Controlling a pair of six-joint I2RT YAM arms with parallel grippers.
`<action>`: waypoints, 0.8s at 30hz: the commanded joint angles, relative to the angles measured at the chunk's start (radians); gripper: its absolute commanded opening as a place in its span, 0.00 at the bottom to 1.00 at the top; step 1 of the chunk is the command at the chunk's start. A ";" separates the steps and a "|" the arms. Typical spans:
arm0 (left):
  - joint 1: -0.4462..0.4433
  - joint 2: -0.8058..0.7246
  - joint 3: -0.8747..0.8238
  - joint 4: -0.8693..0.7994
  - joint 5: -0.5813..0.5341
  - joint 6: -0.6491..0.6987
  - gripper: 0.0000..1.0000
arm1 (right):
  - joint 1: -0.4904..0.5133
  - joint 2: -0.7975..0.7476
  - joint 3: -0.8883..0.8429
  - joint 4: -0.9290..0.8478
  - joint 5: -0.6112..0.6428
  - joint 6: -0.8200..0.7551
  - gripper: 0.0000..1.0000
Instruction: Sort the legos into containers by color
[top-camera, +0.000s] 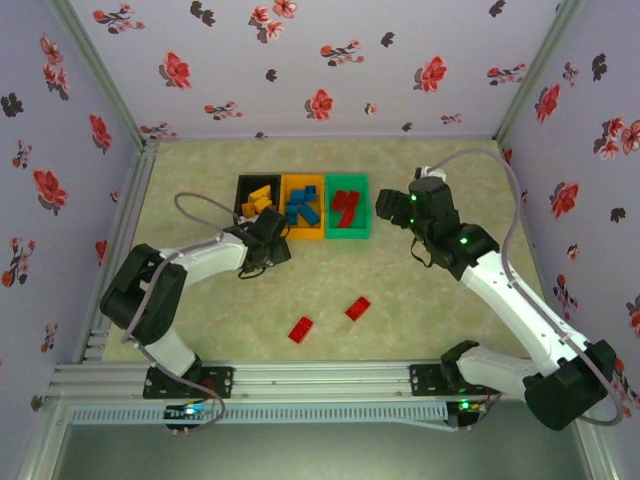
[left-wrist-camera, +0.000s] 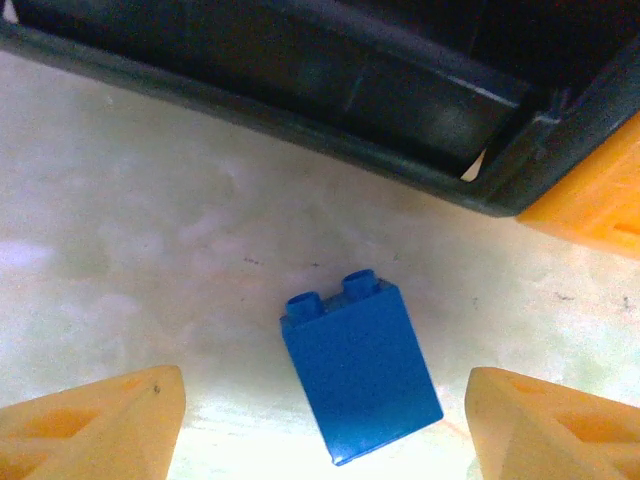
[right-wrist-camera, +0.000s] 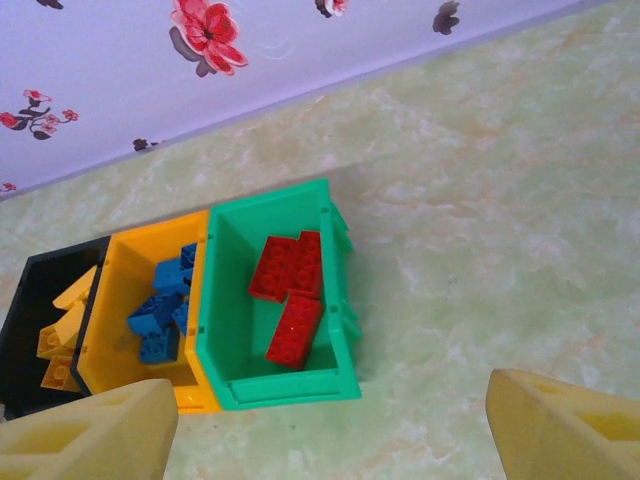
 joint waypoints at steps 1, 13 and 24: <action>-0.007 0.026 0.036 -0.006 -0.036 0.004 0.74 | -0.016 -0.030 -0.009 -0.010 0.016 -0.021 0.81; -0.020 0.097 0.100 -0.071 -0.039 0.059 0.59 | -0.035 -0.053 -0.020 -0.015 0.011 -0.023 0.81; -0.028 0.107 0.105 -0.090 -0.038 0.081 0.41 | -0.035 -0.059 -0.022 -0.014 0.000 -0.017 0.81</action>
